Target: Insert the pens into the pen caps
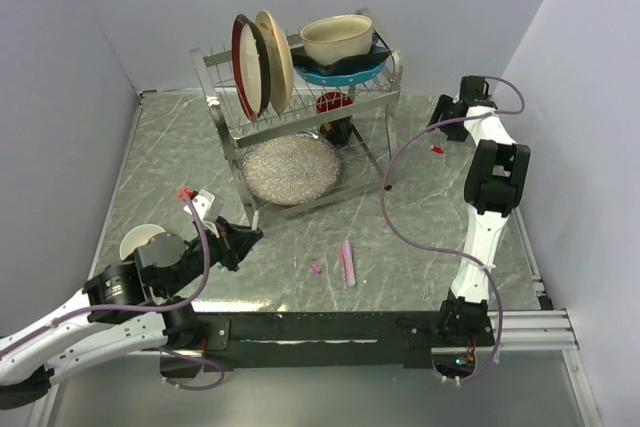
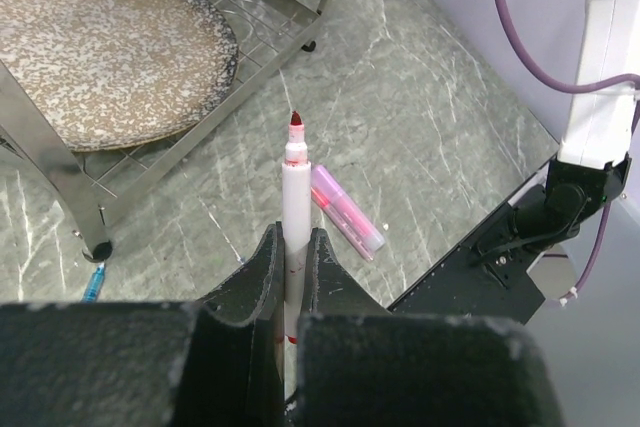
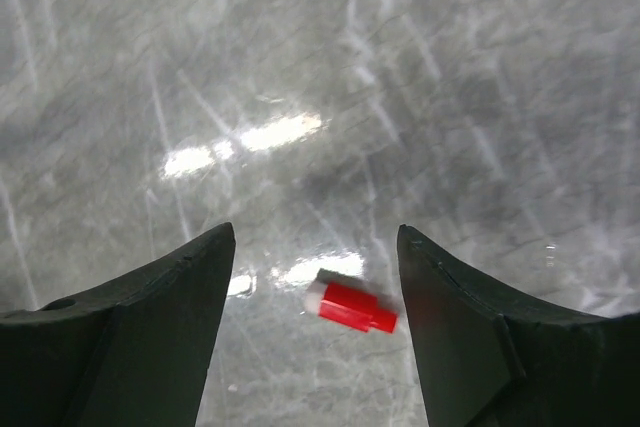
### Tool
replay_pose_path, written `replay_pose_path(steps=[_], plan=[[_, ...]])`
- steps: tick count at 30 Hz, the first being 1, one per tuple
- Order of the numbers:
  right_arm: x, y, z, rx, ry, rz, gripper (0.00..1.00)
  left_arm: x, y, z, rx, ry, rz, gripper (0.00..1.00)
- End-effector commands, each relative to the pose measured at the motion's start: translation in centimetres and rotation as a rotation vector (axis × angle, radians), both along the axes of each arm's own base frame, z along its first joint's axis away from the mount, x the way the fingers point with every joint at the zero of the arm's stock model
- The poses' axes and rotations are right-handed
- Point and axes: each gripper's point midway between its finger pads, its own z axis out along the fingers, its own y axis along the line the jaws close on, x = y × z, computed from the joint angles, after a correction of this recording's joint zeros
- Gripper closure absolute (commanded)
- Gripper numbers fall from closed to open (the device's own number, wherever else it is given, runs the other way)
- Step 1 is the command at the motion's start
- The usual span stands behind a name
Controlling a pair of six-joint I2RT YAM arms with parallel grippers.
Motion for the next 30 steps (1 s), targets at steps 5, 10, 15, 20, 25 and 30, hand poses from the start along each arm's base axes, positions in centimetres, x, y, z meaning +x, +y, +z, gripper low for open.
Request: replay_pose_path(steps=[5, 10, 15, 20, 25, 30], plan=[[-1.0, 1.4, -0.8, 0.042, 0.029, 0.061, 0.3, 0.6, 0.8, 0.6, -0.019, -0.023, 0.048, 0.99], [-2.0, 1.2, -1.0, 0.026, 0.056, 0.058, 0.35, 0.6, 1.0, 0.8, -0.027, -0.026, 0.052, 0.99], [-3.0, 1.4, -1.0, 0.03, 0.086, 0.066, 0.41, 0.5, 1.2, 1.0, -0.038, -0.03, 0.056, 0.99], [-4.3, 2.0, -1.6, 0.031, 0.135, 0.077, 0.48, 0.4, 1.5, 1.3, -0.05, -0.035, 0.061, 0.99], [-6.1, 2.5, -2.4, 0.033, 0.192, 0.087, 0.5, 0.5, 1.5, 1.2, -0.049, -0.036, 0.06, 0.99], [-7.5, 3.0, -2.8, -0.017, 0.237, 0.101, 0.52, 0.5, 1.2, 1.0, -0.038, -0.03, 0.054, 0.99]])
